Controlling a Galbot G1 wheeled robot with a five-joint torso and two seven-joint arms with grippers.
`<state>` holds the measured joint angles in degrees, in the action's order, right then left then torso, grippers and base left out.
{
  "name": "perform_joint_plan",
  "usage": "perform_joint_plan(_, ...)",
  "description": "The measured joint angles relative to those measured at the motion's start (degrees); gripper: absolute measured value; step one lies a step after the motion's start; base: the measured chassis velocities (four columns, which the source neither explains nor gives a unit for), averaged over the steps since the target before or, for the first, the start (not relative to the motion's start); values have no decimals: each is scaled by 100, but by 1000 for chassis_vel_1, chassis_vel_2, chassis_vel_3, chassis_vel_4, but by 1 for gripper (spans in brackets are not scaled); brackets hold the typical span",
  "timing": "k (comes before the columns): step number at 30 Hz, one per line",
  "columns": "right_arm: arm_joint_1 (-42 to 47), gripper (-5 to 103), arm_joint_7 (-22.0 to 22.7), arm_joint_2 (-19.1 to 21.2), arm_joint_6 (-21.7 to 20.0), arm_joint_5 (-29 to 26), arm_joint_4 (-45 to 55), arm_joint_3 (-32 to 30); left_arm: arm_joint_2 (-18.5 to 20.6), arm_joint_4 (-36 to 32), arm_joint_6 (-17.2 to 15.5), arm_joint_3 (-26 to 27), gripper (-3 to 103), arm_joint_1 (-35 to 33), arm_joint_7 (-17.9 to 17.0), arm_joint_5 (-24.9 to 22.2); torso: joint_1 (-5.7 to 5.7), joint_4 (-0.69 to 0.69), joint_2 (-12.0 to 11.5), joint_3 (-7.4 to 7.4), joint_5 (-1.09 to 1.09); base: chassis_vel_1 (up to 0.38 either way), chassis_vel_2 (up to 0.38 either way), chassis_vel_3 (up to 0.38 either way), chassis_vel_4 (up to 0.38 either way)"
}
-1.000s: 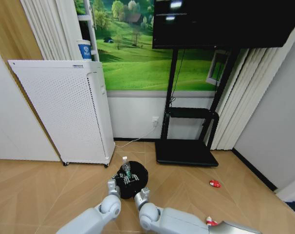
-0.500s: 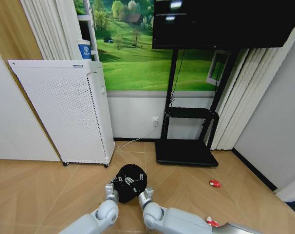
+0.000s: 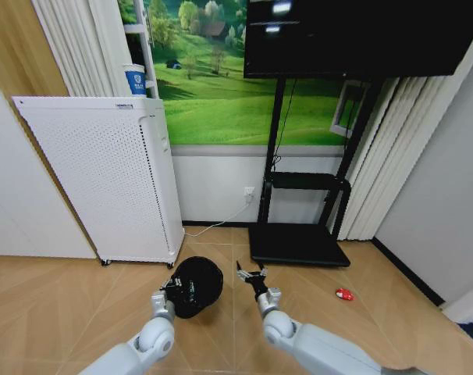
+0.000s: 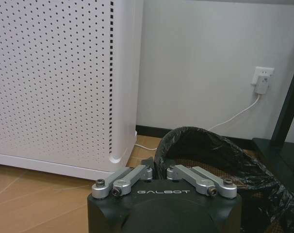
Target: Pick up the trash bin and place the garbage on the floor into it.
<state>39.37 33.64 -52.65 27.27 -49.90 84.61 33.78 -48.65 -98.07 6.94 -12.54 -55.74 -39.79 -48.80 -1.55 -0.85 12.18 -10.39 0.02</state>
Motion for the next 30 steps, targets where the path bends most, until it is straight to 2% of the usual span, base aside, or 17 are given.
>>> perform_joint_plan(1,274,100,1,103,-25,-27,-185,-368,-11,-23,-3,22,7,-58,3,94,0,-2,0,0,-2,0,0,0,0)
perform_joint_plan(2,274,100,1,103,-25,-27,-185,-368,-11,-23,-3,22,7,-58,3,94,0,-2,0,0,-2,0,0,0,0)
perform_joint_plan(4,626,100,-22,139,138,244,-538,-804,-81,-34,-3,32,7,-103,4,182,0,-3,0,0,-2,0,0,0,0)
perform_joint_plan(8,916,100,-46,194,146,212,-590,-1105,-171,9,72,107,7,-119,-2,375,0,-3,0,0,-1,0,0,0,0)
perform_joint_plan(18,1062,100,-96,172,183,200,-648,-1256,-284,-62,113,126,7,-117,-37,776,0,-2,0,0,-2,0,0,0,0)
perform_joint_plan(30,1131,100,-144,125,231,294,-695,-1267,-237,-3,94,135,7,-253,131,772,-12,-1,40,-26,-2,0,0,0,0)
